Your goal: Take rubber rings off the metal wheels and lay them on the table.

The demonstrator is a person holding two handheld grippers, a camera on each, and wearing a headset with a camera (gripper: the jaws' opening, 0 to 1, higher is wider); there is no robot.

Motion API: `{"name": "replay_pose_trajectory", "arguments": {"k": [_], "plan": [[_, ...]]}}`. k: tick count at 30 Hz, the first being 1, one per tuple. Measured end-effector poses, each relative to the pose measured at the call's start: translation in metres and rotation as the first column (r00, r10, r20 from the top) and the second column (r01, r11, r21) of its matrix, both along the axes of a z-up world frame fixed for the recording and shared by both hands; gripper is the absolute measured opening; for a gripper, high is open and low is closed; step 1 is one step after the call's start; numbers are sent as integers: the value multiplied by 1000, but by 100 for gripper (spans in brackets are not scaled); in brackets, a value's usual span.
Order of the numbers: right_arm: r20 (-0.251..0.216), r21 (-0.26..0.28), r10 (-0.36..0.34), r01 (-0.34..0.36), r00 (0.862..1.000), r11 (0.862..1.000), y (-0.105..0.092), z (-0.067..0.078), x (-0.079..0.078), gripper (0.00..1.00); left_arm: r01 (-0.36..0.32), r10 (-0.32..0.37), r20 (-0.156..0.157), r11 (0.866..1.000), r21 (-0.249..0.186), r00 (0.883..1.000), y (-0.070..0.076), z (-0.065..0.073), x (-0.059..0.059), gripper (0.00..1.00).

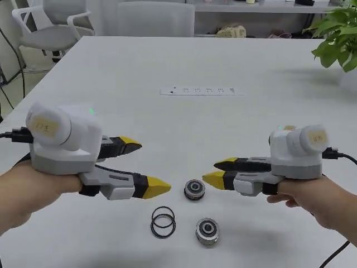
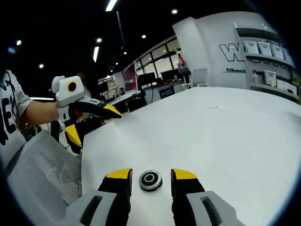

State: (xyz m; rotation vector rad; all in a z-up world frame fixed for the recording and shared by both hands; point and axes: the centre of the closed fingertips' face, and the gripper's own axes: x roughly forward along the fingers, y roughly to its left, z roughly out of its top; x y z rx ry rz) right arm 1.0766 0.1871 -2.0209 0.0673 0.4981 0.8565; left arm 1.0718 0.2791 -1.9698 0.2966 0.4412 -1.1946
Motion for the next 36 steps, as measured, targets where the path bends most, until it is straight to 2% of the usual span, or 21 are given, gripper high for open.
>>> {"name": "replay_pose_trajectory", "arguments": {"k": [5, 17, 28, 36], "plan": [[8, -29, 6, -6, 1000, 1000, -3, -7, -1, 32, 13, -13, -20, 1000, 12, 1000, -10, -10, 2, 58], [5, -87, 49, -49, 999, 995, 3, -25, -6, 33, 49, -47, -41, 998, 47, 998, -36, -34, 7, 50], [-5, -106, 59, -59, 998, 993, 3, -35, -6, 34, 82, -78, -58, 994, 74, 995, -54, -54, 10, 41], [-9, -106, 60, -60, 998, 993, 2, -37, -7, 34, 107, -100, -73, 989, 98, 992, -65, -67, 7, 33]]}}
